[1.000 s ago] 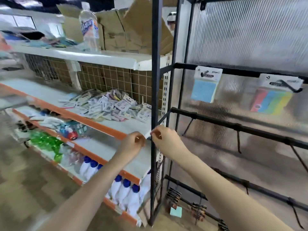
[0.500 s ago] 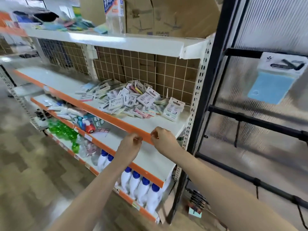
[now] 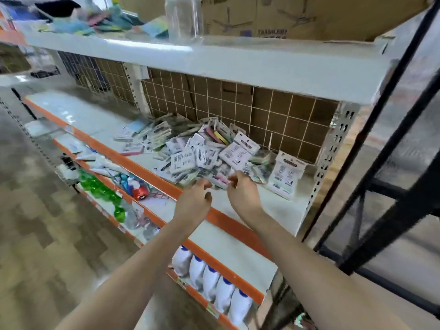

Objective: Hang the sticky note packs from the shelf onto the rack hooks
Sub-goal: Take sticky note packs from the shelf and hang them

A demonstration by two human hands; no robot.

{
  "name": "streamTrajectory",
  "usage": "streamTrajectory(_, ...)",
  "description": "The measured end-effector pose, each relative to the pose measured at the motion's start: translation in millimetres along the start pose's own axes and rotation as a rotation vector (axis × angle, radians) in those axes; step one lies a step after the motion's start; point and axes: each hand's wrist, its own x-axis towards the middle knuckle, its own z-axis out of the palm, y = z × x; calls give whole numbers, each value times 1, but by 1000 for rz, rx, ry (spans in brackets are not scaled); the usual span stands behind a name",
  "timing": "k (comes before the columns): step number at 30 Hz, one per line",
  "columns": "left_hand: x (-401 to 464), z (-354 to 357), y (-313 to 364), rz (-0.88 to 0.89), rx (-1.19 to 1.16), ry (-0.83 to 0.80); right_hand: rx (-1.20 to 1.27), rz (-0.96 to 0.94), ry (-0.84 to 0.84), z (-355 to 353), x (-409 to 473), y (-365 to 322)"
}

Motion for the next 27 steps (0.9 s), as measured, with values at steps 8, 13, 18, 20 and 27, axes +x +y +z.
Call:
streamTrajectory(8,80,1,-24,207,196,104,-123,-8,56,20,67,-1)
streamTrajectory(13,121,12,-47,185,347,37,-399,-23,85,30,97,-1)
streamTrajectory(18,142,20,-78,157,390,21,-565,73,77,53,113,8)
streamTrajectory(20,146,20,-87,177,379,15,-592,96,127,63,114,10)
streamTrajectory(27,140,23,-105,311,180,188,-670,178,270,82,110,16)
